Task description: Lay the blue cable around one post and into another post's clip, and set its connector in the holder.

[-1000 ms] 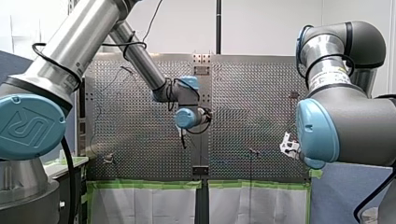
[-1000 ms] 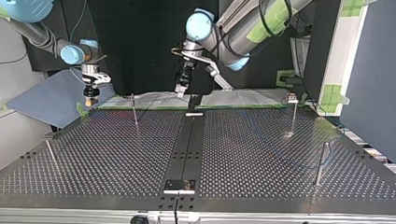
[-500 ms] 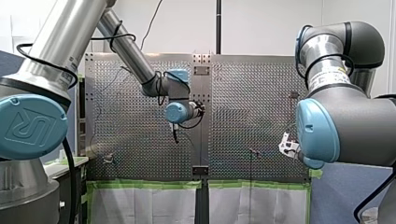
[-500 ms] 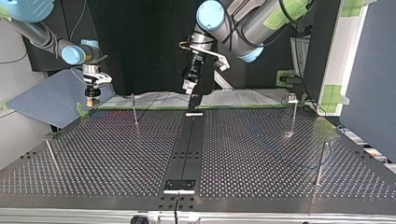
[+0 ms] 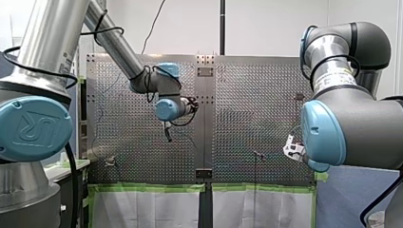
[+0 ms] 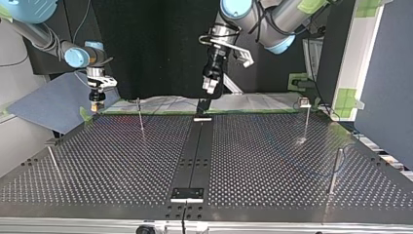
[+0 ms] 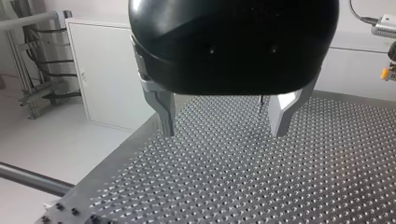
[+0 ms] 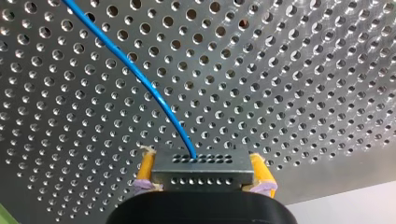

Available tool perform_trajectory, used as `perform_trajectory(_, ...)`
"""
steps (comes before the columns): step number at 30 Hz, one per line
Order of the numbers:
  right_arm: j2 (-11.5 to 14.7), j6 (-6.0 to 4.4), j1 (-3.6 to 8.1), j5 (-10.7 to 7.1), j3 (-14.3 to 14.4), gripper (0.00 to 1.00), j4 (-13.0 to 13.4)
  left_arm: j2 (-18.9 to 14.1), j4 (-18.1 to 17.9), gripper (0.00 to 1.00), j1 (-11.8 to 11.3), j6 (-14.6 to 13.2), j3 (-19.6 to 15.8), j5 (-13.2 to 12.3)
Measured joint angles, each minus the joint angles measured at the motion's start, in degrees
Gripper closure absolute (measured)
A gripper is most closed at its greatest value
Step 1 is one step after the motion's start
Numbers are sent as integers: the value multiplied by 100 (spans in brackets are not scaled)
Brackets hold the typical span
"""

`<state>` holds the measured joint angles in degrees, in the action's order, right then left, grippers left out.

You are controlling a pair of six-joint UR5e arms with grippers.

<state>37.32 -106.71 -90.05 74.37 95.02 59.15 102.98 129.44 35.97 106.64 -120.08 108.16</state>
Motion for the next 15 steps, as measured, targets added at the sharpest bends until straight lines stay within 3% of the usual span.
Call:
perform_trajectory(6, 0, 0, -7, 0, -1, 100, -5, -257, -5, 0, -86, -94, -337, -18)
perform_trajectory(15, 0, 21, -9, 0, -9, 100, -24, -291, -6, 0, -138, -152, -822, -140)
